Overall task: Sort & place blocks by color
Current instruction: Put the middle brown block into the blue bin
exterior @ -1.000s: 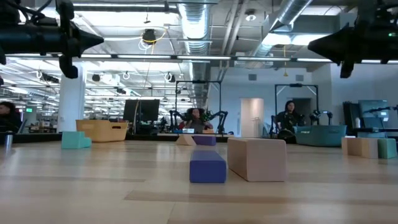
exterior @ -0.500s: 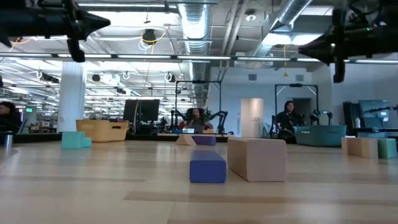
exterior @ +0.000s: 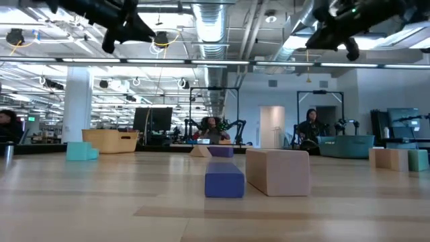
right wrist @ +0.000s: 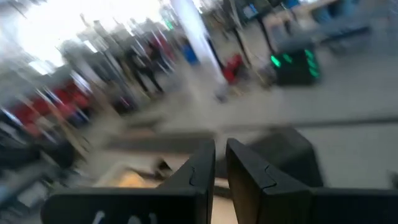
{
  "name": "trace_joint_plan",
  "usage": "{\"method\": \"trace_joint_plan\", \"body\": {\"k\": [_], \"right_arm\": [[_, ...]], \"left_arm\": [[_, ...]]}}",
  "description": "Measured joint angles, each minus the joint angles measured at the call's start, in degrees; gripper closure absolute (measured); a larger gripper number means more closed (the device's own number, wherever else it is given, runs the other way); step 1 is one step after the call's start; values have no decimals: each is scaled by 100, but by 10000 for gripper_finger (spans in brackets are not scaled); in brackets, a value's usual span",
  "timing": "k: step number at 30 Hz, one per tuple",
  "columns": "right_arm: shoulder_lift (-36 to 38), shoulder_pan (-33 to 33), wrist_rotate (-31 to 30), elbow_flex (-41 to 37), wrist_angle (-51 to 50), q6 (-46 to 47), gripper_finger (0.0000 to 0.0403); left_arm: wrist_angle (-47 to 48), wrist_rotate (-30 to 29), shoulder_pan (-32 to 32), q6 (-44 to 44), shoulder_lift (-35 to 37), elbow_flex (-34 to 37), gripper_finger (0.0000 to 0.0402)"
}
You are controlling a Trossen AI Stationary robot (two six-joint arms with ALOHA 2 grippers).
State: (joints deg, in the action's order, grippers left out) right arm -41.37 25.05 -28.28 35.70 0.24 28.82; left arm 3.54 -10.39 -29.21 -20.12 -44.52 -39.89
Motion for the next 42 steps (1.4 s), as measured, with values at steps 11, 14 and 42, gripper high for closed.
{"method": "trace_joint_plan", "body": {"k": [11,14,42], "right_arm": [[-1722,598,2004,1319,-3164,1258,337],[-2025,473,2334,1323,-3122,1621,337],[-3585,-927,2374,1428,-3366,2168,278]], "left_arm": [[-318,2462,-977,1190,-1536,-764,296],[-785,2905,-866,1066,-2032,-758,297],[-1165,1343,103,1303,-2874,-758,297]]}}
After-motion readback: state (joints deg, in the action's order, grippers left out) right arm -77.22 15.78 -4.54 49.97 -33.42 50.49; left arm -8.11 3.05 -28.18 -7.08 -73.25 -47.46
